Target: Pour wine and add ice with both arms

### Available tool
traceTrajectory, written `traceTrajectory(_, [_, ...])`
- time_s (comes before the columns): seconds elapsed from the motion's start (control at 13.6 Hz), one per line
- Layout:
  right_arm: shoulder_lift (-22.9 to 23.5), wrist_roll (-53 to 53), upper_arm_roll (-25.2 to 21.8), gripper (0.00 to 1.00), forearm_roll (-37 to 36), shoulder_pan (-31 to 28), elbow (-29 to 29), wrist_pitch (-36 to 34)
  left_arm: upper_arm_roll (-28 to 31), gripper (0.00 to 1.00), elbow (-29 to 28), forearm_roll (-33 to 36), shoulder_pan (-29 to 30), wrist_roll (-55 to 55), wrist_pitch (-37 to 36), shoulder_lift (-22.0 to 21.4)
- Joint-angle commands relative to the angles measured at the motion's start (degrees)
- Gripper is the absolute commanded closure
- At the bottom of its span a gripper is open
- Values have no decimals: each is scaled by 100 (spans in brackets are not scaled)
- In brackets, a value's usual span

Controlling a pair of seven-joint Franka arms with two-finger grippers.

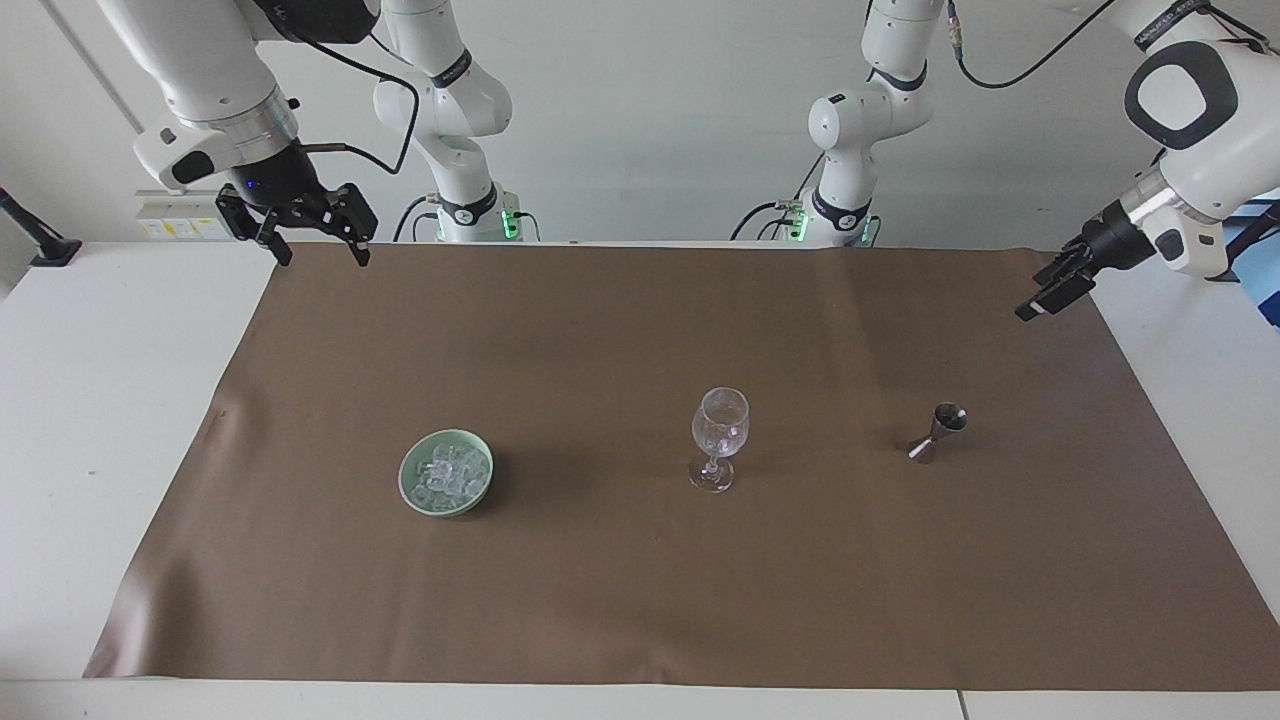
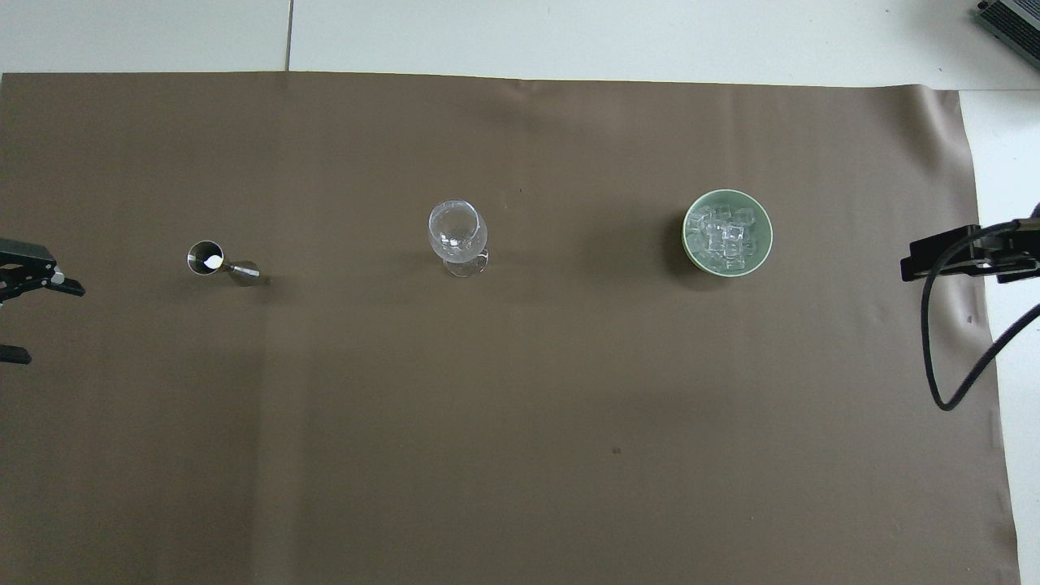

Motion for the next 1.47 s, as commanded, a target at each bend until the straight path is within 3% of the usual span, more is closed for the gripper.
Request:
traceTrajectory(0.0, [-93,-31,22,0,49,-49,-117,23,-52,0,-187,-298,175,-96,80,-98])
traceTrajectory(0.66, [-93,-31,22,0,49,-49,-117,23,-8,0,-117,-536,633,-271,-131,-133])
traceTrajectory(1.03, [-93,-31,22,0,49,-49,-117,23,202,0,-29,-430,317,-973,-281,-185])
traceTrajectory(1.39, [-93,-31,22,0,49,-49,-117,23,957,0,-371,-439,-473,-1667,-299,-458])
